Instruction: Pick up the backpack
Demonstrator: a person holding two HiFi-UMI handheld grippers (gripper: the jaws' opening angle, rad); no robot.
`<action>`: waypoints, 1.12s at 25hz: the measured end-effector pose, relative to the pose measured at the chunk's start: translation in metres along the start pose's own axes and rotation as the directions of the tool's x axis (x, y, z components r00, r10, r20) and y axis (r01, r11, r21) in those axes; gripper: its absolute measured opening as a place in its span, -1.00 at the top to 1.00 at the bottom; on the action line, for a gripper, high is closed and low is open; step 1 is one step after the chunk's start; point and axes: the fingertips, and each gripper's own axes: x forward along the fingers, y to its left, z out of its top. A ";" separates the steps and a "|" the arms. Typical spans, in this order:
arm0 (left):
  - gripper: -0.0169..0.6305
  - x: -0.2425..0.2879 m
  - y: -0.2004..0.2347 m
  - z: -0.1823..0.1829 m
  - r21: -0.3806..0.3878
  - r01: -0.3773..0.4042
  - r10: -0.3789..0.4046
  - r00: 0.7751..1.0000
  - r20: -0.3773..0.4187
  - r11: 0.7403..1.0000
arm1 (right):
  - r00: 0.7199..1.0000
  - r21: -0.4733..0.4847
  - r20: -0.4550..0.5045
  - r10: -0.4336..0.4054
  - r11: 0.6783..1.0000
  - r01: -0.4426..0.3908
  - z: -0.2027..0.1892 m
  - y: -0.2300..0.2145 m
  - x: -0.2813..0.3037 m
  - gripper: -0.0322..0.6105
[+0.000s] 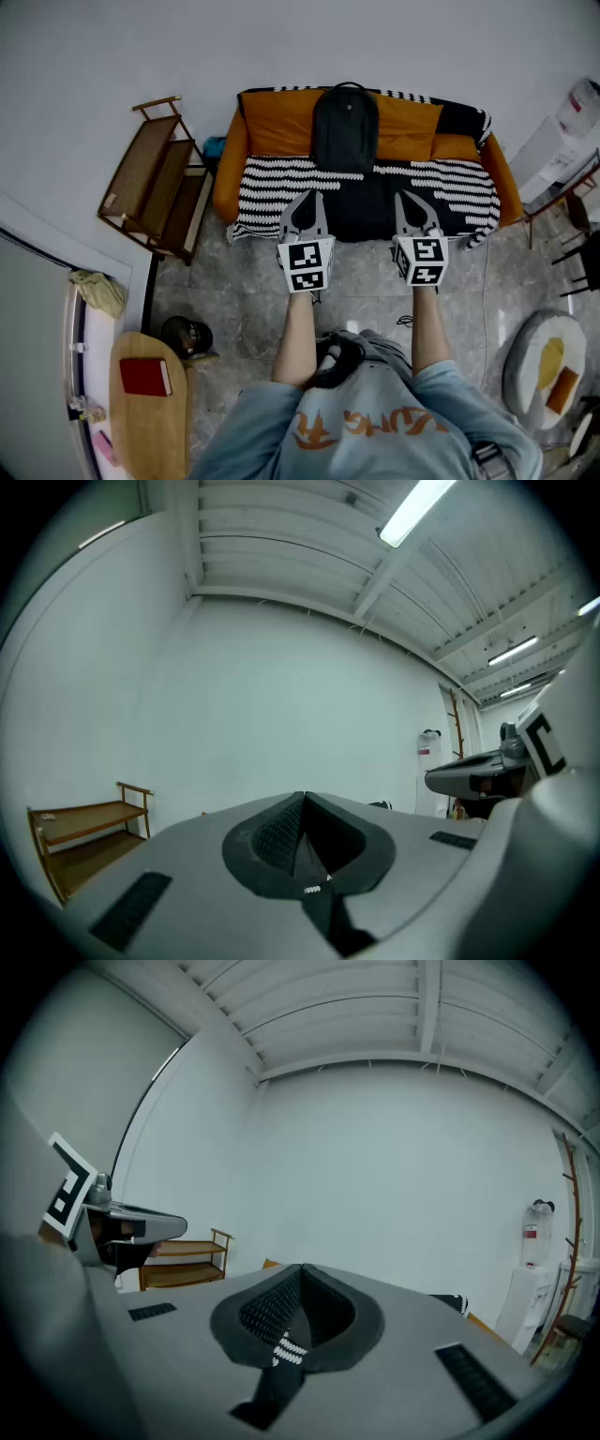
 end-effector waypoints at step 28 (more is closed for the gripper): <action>0.89 0.027 0.005 0.005 -0.089 0.017 -0.016 1.000 0.017 0.996 | 0.999 0.067 0.037 -0.037 0.997 0.035 0.006 -0.040 0.013 0.91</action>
